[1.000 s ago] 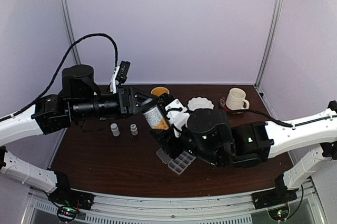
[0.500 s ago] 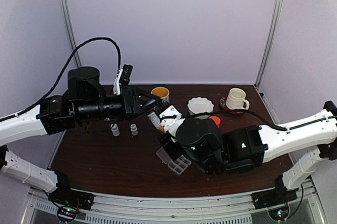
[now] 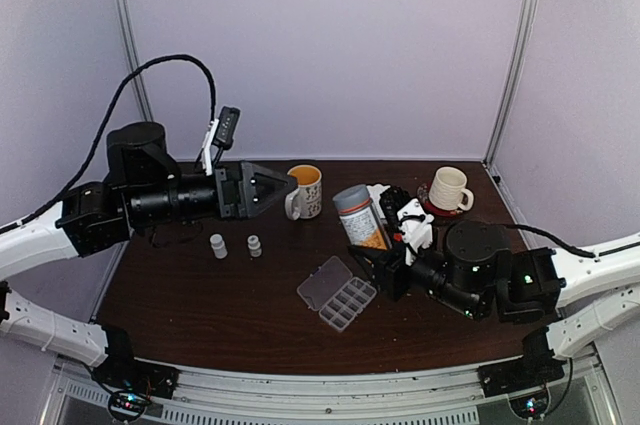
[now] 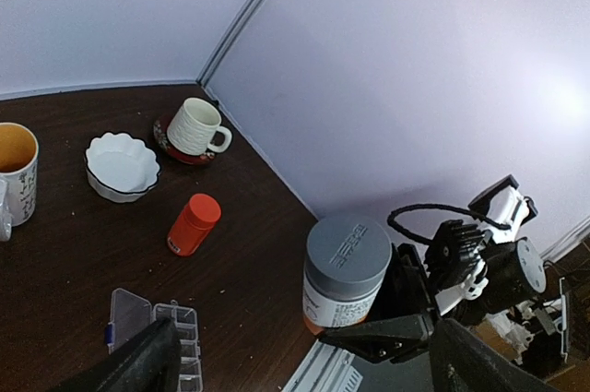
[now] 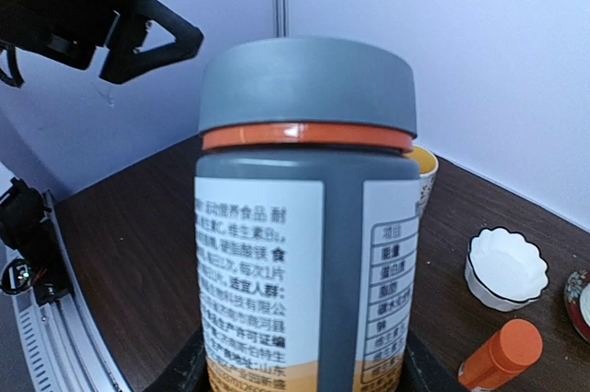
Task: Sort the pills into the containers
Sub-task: Pass from the right arm to the left
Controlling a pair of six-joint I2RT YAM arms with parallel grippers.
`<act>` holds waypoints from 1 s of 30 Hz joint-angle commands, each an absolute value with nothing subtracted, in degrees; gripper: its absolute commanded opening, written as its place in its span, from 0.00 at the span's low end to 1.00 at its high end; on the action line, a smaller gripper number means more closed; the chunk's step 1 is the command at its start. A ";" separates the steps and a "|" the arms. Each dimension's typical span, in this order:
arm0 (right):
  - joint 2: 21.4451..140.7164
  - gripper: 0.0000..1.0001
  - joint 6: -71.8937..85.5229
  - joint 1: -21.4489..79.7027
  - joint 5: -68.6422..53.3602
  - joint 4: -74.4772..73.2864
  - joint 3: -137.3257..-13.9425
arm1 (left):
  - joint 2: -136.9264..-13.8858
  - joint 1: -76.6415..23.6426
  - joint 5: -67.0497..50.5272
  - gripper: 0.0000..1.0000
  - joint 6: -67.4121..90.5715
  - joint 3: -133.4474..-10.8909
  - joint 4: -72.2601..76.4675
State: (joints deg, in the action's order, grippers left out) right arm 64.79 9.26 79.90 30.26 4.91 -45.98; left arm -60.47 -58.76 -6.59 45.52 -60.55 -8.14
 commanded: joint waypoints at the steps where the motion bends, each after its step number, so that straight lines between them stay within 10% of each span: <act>1: 61.98 0.00 8.67 79.92 22.45 14.59 -42.40 | -63.98 -60.46 -10.99 0.98 38.84 -63.55 -3.05; 30: 61.87 0.01 8.39 79.88 13.26 18.14 -41.58 | -76.44 -63.30 -24.44 0.77 37.65 -71.72 -2.27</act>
State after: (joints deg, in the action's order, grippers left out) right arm 61.56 7.90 79.90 14.02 16.36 -40.64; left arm -76.36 -62.43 -22.83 39.03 -70.08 -1.76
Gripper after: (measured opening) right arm 0.502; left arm 0.785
